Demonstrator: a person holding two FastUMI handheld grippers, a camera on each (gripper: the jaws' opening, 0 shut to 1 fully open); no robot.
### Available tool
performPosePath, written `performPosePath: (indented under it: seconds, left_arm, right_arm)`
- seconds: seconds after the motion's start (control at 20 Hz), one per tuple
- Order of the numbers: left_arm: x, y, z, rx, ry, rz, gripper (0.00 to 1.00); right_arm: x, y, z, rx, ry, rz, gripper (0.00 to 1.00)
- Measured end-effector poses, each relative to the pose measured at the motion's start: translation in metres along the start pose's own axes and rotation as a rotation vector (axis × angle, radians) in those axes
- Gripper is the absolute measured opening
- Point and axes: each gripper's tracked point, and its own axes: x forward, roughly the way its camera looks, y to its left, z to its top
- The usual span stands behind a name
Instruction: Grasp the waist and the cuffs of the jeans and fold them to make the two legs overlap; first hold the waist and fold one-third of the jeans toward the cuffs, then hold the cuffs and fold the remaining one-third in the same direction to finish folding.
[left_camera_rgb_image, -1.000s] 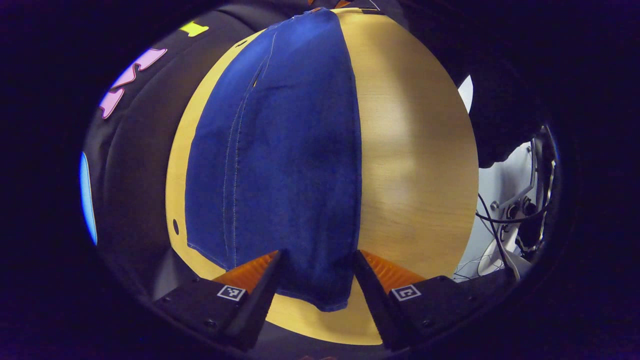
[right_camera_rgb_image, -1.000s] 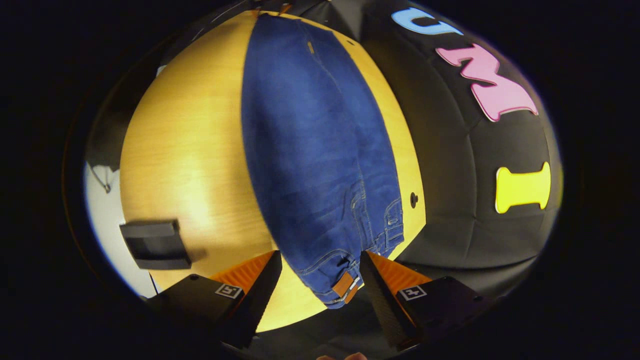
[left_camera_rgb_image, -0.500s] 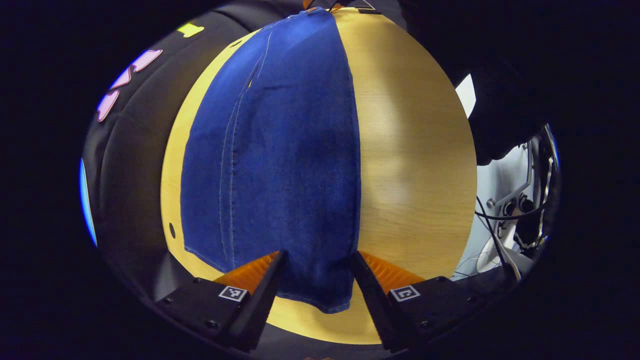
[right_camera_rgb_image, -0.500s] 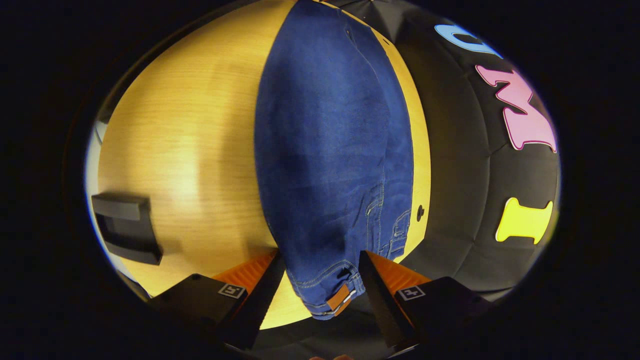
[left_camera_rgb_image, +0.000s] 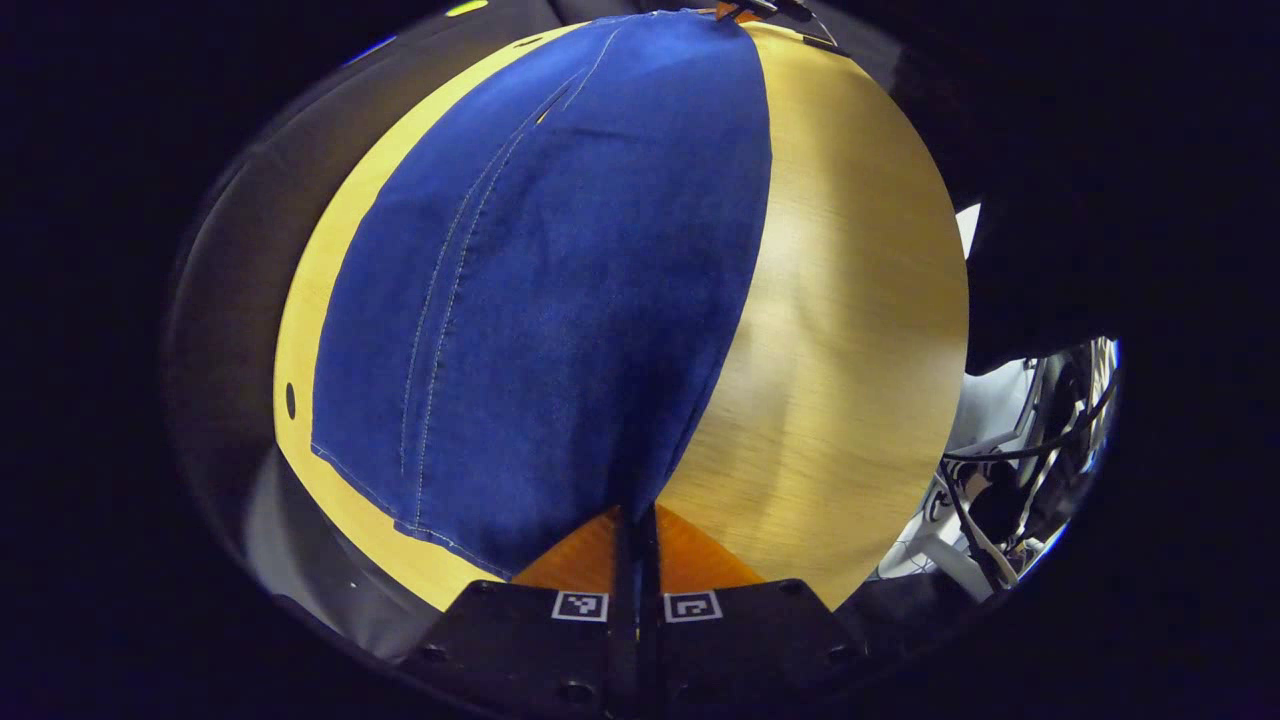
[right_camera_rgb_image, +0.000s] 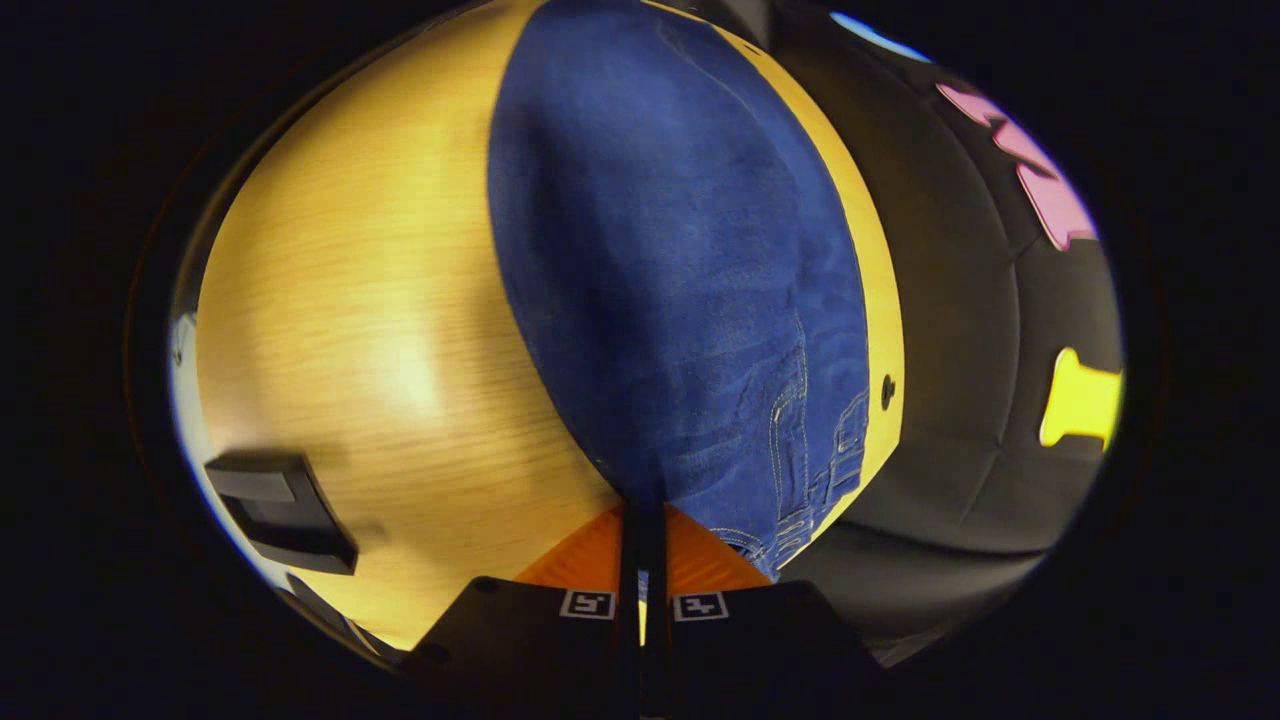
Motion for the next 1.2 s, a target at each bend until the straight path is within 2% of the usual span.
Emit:
performPosePath:
  seconds: [0.2,0.35,0.45,0.5,0.55,0.75,0.85,1.0,1.1,1.2]
  left_arm:
    - [-0.021,0.008,0.011,-0.11,-0.021,-0.121,0.06]
    - [-0.042,0.026,0.016,-0.138,-0.057,-0.115,0.06]
    - [-0.06,0.041,0.021,-0.166,-0.077,-0.122,0.06]
    - [-0.066,0.049,0.022,-0.179,-0.082,-0.131,0.06]
    - [-0.073,0.06,0.025,-0.194,-0.087,-0.127,0.06]
    - [-0.084,0.145,0.041,-0.245,-0.071,-0.007,0.06]
    - [-0.083,0.184,0.05,-0.272,-0.067,0.051,0.06]
    - [-0.053,0.232,0.055,-0.346,-0.031,0.123,0.06]
    - [-0.028,0.259,0.051,-0.393,0.069,0.196,0.07]
    - [-0.014,0.284,0.055,-0.393,0.158,0.286,0.08]
  right_arm:
    - [-0.014,-0.027,0.006,0.187,-0.027,0.02,0.06]
    - [-0.033,-0.07,0.018,0.235,-0.068,-0.054,0.06]
    - [-0.042,-0.097,0.027,0.305,-0.099,-0.065,0.02]
    - [-0.045,-0.111,0.03,0.349,-0.106,-0.062,0.06]
    - [-0.048,-0.128,0.035,0.385,-0.124,-0.065,0.06]
    - [-0.042,-0.206,0.055,0.56,-0.135,-0.148,0.06]
    - [-0.026,-0.235,0.067,0.629,-0.133,-0.183,0.06]
    - [0.019,-0.251,0.083,0.734,-0.1,-0.164,0.06]
    - [0.054,-0.255,0.091,0.809,-0.078,-0.134,0.06]
    - [0.084,-0.261,0.093,0.857,-0.048,-0.13,0.06]
